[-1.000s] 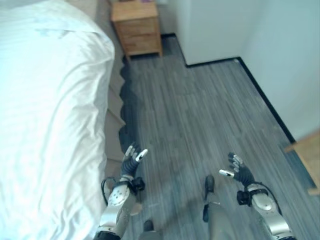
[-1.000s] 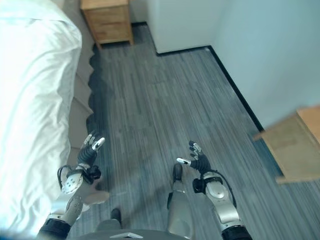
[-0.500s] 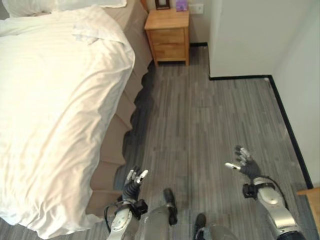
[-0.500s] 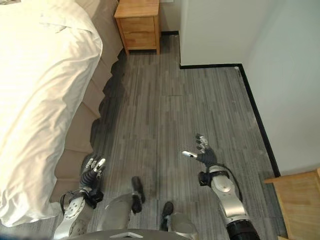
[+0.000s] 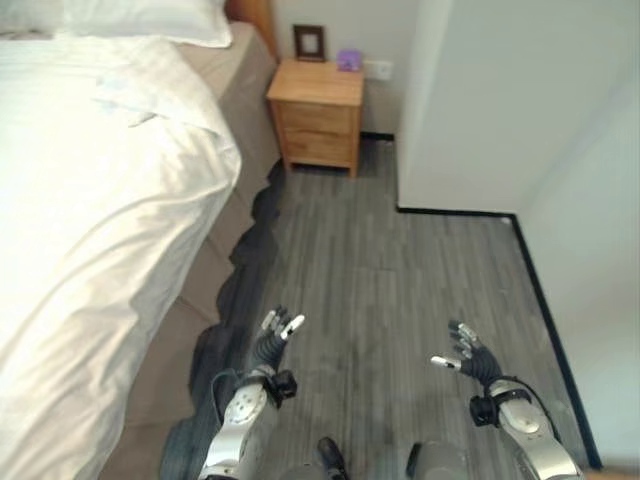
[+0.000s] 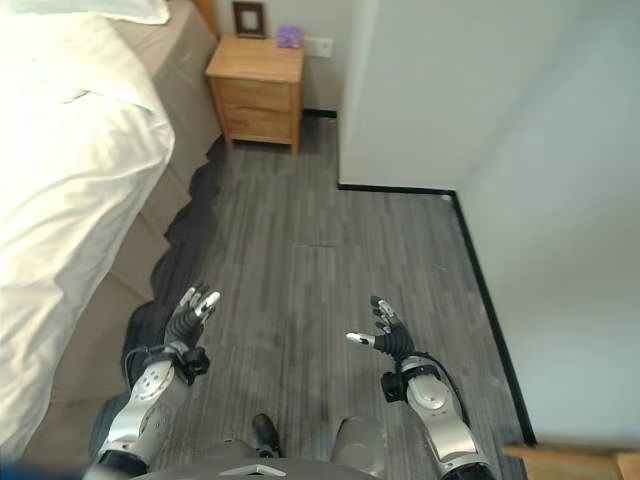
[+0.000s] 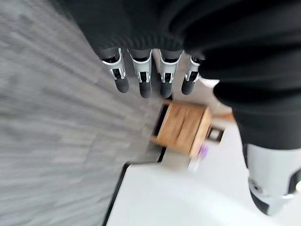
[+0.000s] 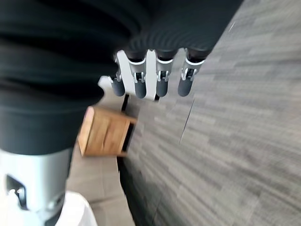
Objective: Making the bed.
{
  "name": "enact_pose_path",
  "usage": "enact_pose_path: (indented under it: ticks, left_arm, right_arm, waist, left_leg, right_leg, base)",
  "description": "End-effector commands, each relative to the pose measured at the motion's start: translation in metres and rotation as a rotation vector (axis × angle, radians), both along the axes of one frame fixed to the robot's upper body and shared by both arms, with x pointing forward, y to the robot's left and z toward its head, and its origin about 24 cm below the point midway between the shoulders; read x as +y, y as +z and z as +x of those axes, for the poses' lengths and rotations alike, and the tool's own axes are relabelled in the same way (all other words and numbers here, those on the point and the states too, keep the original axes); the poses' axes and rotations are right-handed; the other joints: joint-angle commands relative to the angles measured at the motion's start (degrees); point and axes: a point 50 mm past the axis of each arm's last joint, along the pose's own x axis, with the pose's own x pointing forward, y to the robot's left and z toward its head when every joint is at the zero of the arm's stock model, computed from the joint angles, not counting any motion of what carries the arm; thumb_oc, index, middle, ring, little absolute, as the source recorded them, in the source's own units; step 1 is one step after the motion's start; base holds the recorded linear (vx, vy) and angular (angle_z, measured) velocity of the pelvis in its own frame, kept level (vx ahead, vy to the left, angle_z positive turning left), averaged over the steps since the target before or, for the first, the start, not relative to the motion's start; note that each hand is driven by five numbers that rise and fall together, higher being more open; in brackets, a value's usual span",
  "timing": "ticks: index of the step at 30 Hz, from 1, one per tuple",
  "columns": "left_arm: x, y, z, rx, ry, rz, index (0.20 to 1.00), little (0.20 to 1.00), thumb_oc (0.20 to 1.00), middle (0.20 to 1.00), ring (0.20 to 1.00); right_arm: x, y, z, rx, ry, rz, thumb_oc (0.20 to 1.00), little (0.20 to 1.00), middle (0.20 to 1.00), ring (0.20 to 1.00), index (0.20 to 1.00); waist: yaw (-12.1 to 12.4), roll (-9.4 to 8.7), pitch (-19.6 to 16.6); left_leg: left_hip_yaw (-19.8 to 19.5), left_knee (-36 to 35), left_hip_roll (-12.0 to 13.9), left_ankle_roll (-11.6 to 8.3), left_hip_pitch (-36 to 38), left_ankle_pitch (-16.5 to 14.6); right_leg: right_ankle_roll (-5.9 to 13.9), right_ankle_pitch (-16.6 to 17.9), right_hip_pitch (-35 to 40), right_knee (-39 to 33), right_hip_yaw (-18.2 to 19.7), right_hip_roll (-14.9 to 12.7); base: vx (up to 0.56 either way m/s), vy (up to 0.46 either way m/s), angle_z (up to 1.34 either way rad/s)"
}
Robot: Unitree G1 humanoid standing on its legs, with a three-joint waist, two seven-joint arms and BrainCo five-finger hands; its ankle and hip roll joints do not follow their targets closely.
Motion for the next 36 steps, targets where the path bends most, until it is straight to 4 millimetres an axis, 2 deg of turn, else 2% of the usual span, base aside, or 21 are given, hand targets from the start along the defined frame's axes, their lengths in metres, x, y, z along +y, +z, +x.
enact_pose_path:
  ticks: [1, 3, 4, 6, 10, 13, 14, 15, 16, 17, 19, 20, 22, 23, 25, 26, 29, 31, 33, 34, 36]
  left_arm:
    - [0.015, 0.005, -0.016, -0.038, 0.012, 0.058, 1.0, 1.0, 1.0, 1.0, 1.0]
    - [0.019, 0.002, -0.017, -0.029, 0.018, 0.068, 1.0, 1.0, 1.0, 1.0, 1.0]
    - [0.019, 0.002, -0.017, -0.028, 0.018, 0.068, 1.0, 1.0, 1.0, 1.0, 1.0]
    - [0.025, 0.004, -0.014, -0.038, 0.027, 0.097, 1.0, 1.0, 1.0, 1.0, 1.0]
    - [0.03, 0.006, -0.011, -0.054, 0.043, 0.12, 1.0, 1.0, 1.0, 1.0, 1.0]
    - [0.033, 0.001, -0.015, -0.035, 0.093, 0.089, 1.0, 1.0, 1.0, 1.0, 1.0]
    - [0.033, 0.001, -0.015, -0.036, 0.099, 0.075, 1.0, 1.0, 1.0, 1.0, 1.0]
    - [0.031, 0.002, -0.013, -0.042, 0.107, 0.062, 1.0, 1.0, 1.0, 1.0, 1.0]
    - [0.028, 0.002, -0.01, -0.045, 0.106, 0.033, 1.0, 1.0, 1.0, 1.0, 1.0]
    - [0.026, 0.001, -0.009, -0.04, 0.101, 0.022, 1.0, 1.0, 1.0, 1.0, 1.0]
    - [0.026, -0.001, -0.011, -0.023, 0.083, 0.032, 1.0, 1.0, 1.0, 1.0, 1.0]
    - [0.026, -0.005, -0.014, -0.002, 0.067, 0.042, 1.0, 1.0, 1.0, 1.0, 1.0]
    - [0.027, -0.008, -0.017, 0.014, 0.063, 0.056, 1.0, 1.0, 1.0, 1.0, 1.0]
    - [0.027, -0.008, -0.017, 0.014, 0.063, 0.056, 1.0, 1.0, 1.0, 1.0, 1.0]
    - [0.028, -0.009, -0.018, 0.018, 0.063, 0.061, 1.0, 1.0, 1.0, 1.0, 1.0]
    - [0.03, -0.01, -0.022, 0.024, 0.064, 0.056, 1.0, 1.0, 1.0, 1.0, 1.0]
    - [0.032, -0.014, -0.031, 0.046, 0.055, 0.069, 1.0, 1.0, 1.0, 1.0, 1.0]
    - [0.034, -0.013, -0.029, 0.05, 0.036, 0.092, 1.0, 1.0, 1.0, 1.0, 1.0]
    - [0.04, -0.008, -0.026, 0.034, 0.023, 0.125, 1.0, 1.0, 1.0, 1.0, 1.0]
    - [0.045, 0.003, -0.017, -0.007, 0.016, 0.169, 1.0, 1.0, 1.0, 1.0, 1.0]
    - [0.046, 0.008, -0.012, -0.032, 0.015, 0.178, 1.0, 1.0, 1.0, 1.0, 1.0]
  right_arm:
    - [0.007, 0.02, 0.019, -0.124, -0.025, 0.036, 1.0, 1.0, 1.0, 1.0, 1.0]
    - [0.007, 0.016, 0.017, -0.106, -0.034, 0.044, 1.0, 1.0, 1.0, 1.0, 1.0]
    - [0.007, 0.016, 0.016, -0.105, -0.034, 0.044, 1.0, 1.0, 1.0, 1.0, 1.0]
    - [0.009, 0.012, 0.015, -0.084, -0.034, 0.06, 1.0, 1.0, 1.0, 1.0, 1.0]
    - [0.012, 0.011, 0.014, -0.078, -0.021, 0.078, 1.0, 1.0, 1.0, 1.0, 1.0]
    - [0.013, 0.01, 0.019, -0.07, 0.004, 0.073, 1.0, 1.0, 1.0, 1.0, 1.0]
    - [0.012, 0.013, 0.021, -0.078, 0.015, 0.062, 1.0, 1.0, 1.0, 1.0, 1.0]
    - [0.01, 0.015, 0.023, -0.09, 0.015, 0.067, 1.0, 1.0, 1.0, 1.0, 1.0]
    - [0.002, 0.017, 0.024, -0.091, -0.009, 0.062, 1.0, 1.0, 1.0, 1.0, 1.0]
    - [-0.001, 0.017, 0.023, -0.086, -0.021, 0.062, 1.0, 1.0, 1.0, 1.0, 1.0]
    - [-0.005, 0.014, 0.019, -0.072, -0.035, 0.063, 1.0, 1.0, 1.0, 1.0, 1.0]
    - [-0.011, 0.014, 0.016, -0.068, -0.042, 0.048, 1.0, 1.0, 1.0, 1.0, 1.0]
    - [-0.013, 0.015, 0.016, -0.072, -0.041, 0.031, 1.0, 1.0, 1.0, 1.0, 1.0]
    - [-0.013, 0.015, 0.016, -0.072, -0.041, 0.031, 1.0, 1.0, 1.0, 1.0, 1.0]
    - [-0.014, 0.018, 0.019, -0.086, -0.044, 0.02, 1.0, 1.0, 1.0, 1.0, 1.0]
    - [-0.013, 0.02, 0.02, -0.095, -0.034, 0.014, 1.0, 1.0, 1.0, 1.0, 1.0]
    - [-0.011, 0.02, 0.019, -0.097, -0.017, 0.009, 1.0, 1.0, 1.0, 1.0, 1.0]
    - [-0.006, 0.02, 0.021, -0.103, -0.009, 0.025, 1.0, 1.0, 1.0, 1.0, 1.0]
    - [-0.003, 0.026, 0.025, -0.132, 0.007, 0.021, 1.0, 1.0, 1.0, 1.0, 1.0]
    - [0.0, 0.035, 0.033, -0.178, 0.013, 0.013, 1.0, 1.0, 1.0, 1.0, 1.0]
    - [0.0, 0.038, 0.037, -0.193, 0.006, 0.018, 1.0, 1.0, 1.0, 1.0, 1.0]
  waist:
    - [-1.17, -2.29, 1.37]
    - [-2.19, -2.37, 1.02]
    - [-2.26, -2.31, 1.15]
    - [-2.84, -2.16, 0.63]
    - [-3.1, -2.39, -0.27]
    - [-2.67, -1.3, -1.55]
    - [-2.42, -1.08, -1.51]
    - [-2.32, -1.04, -1.38]
    - [-2.15, -1.42, -0.56]
    - [-2.53, -1.52, -0.41]
    - [-3.07, -0.83, -0.51]
    - [-3.29, -0.02, -0.49]
    - [-3.23, 0.8, -0.75]
    - [-3.33, 0.8, -0.81]
    - [-2.75, 0.93, -0.75]
    - [-1.88, 1.11, -0.85]
    - [-1.75, 1.23, -1.42]
    - [-1.58, 0.15, -2.43]
    - [-1.2, -0.66, -2.33]
    - [-1.36, -1.06, -1.51]
    - [-1.56, -1.24, -1.09]
  left_leg:
    - [-1.6, -0.88, 3.08, -7.04, -1.23, 0.78]
    - [-4.18, -0.88, 2.73, -7.82, -0.67, -0.28]
    - [-4.28, -0.88, 2.74, -7.8, -0.46, -0.43]
    - [-7.52, -0.88, 2.68, -8.81, 0.74, -1.62]
    - [-10.34, -0.88, 2.18, -9.29, 3.56, -3.33]
    - [-12.37, -0.17, 2.94, -9.66, 6.27, -4.05]
    - [-12.84, 3.06, 3.02, -9.85, 5.39, -4.78]
    - [-12.52, 7.8, 3.29, -10.72, 3.35, -5.21]
    - [-9.54, 14.91, 5.21, -11.7, -0.87, -3.52]
    - [-6.86, 16.55, 6.59, -11.78, -2.59, -2.65]
    - [-1.91, 14.21, 8.01, -11.44, -3.02, -3.13]
    - [0.63, 10.38, 7.5, -11.32, -5.11, -0.13]
    - [0.93, 5.72, 7.37, -12.23, -7.64, 4.4]
    - [0.84, 5.5, 7.3, -12.26, -7.65, 4.61]
    - [2.09, 2.0, 8.42, -13.08, -10.68, 7.71]
    - [1.02, -0.29, 8.88, -13.27, -11.7, 8.74]
    - [0.01, -0.88, 8.67, -13.08, -10.9, 8.99]
    - [0.96, -0.88, 8.2, -12.56, -10.03, 8.89]
    - [2.2, -0.88, 7.49, -11.36, -8.19, 7.56]
    - [3.59, -0.88, 7.26, -10.56, -5.89, 6.21]
    - [4.18, -0.88, 7.19, -10.24, -4.97, 5.47]
  right_leg:
    - [-0.33, 12.77, 9.63, -28.68, 5.85, 6.46]
    - [0.55, 15.95, 8.19, -35.69, 10.91, 7.44]
    - [0.61, 15.81, 8.43, -35.67, 10.8, 7.43]
    - [1.76, 19.13, 4.71, -38.82, 13.14, 7.43]
    - [1.31, 19.88, 6.55, -38.73, 12.19, 6.93]
    - [0.36, 19.36, 9.52, -38.24, 11.27, 7.79]
    - [-0.04, 18.86, 10.7, -38.42, 10.55, 7.77]
    - [-0.76, 18.13, 12.29, -38.5, 9.19, 7.42]
    - [-2.24, 16.22, 14.92, -38.58, 6.09, 6.33]
    - [-2.77, 15.28, 16.06, -38.86, 4.5, 6.11]
    - [-2.68, 13.31, 18.63, -39.37, 2.03, 6.49]
    - [-2.48, 12.34, 19.85, -39.44, 0.57, 6.72]
    - [-2.39, 10.49, 21.11, -39.44, -0.61, 7.1]
    - [-2.42, 10.46, 21.07, -39.44, -0.71, 7.1]
    - [-2.5, 8.68, 22.75, -39.44, -1.94, 7.4]
    - [-2.39, 7.56, 24.69, -39.44, -1.86, 8.09]
    - [-1.85, 7.12, 26.23, -39.44, -1.4, 8.28]
    - [-1.27, 7.73, 26.84, -38.4, -0.75, 7.17]
    - [-0.82, 7.24, 24.98, -31.29, -0.12, 5.72]
    - [0.21, 8.48, 21.19, -24.24, -0.2, 3.93]
    - [0.55, 9.62, 18.72, -21.83, -0.11, 3.04]
  base:
    - [0.44, -0.261, 1.02]
    - [0.34, -0.19, 0.93]
    - [0.25, -0.132, 1.1]
    - [0.45, -0.253, 1.41]
    - [0.35, -0.224, 1.01]
    - [0.31, -0.217, 0.4]
    - [0.14, -0.141, 0.23]
    - [0.21, -0.257, 0.4]
    - [0.18, -0.243, 0.43]
    - [0.22, -0.179, 0.83]
    - [0.26, -0.037, 1.44]
    - [0.26, 0.039, 1.16]
    - [0.22, 0.052, 0.42]
    - [0.17, 0.023, 0.34]
    - [0.3, 0.059, 0.19]
    - [0.32, 0.082, 0.15]
    - [0.36, 0.151, -0.17]
    - [0.26, 0.116, -0.24]
    - [0.24, 0.149, -0.24]
    - [0.19, 0.143, -0.26]
    - [0.11, 0.067, -0.24]
